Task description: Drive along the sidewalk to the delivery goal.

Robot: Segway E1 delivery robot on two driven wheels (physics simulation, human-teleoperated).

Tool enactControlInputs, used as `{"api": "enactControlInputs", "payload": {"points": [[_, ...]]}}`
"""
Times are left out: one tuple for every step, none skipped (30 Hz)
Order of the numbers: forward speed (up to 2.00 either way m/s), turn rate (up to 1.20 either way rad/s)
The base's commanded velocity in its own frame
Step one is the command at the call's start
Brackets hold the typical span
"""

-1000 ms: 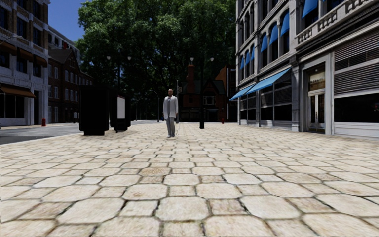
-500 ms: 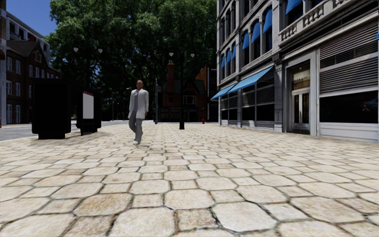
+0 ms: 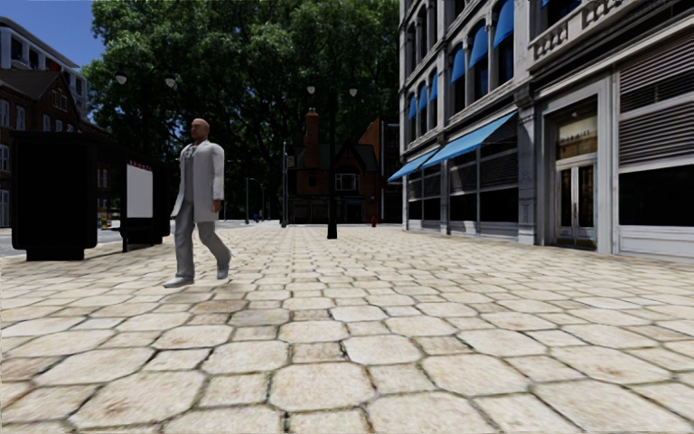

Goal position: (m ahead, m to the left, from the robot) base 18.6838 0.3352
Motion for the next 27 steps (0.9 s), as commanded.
{"api": "enactControlInputs", "payload": {"points": [[2.00,0.00],[2.00,0.00],[2.00,0.00],[2.00,0.00],[2.00,0.00],[2.00,0.00],[2.00,0.00],[2.00,0.00],[2.00,0.00],[2.00,0.00],[2.00,0.00],[2.00,0.00],[2.00,0.00],[2.00,0.00],[2.00,0.14],[2.00,0.64],[2.00,0.64],[2.00,0.69],[2.00,0.72],[2.00,0.73],[2.00,0.73],[2.00,0.27],[2.00,0.08],[2.00,0.08],[2.00,0.00],[2.00,0.00],[2.00,0.00]]}}
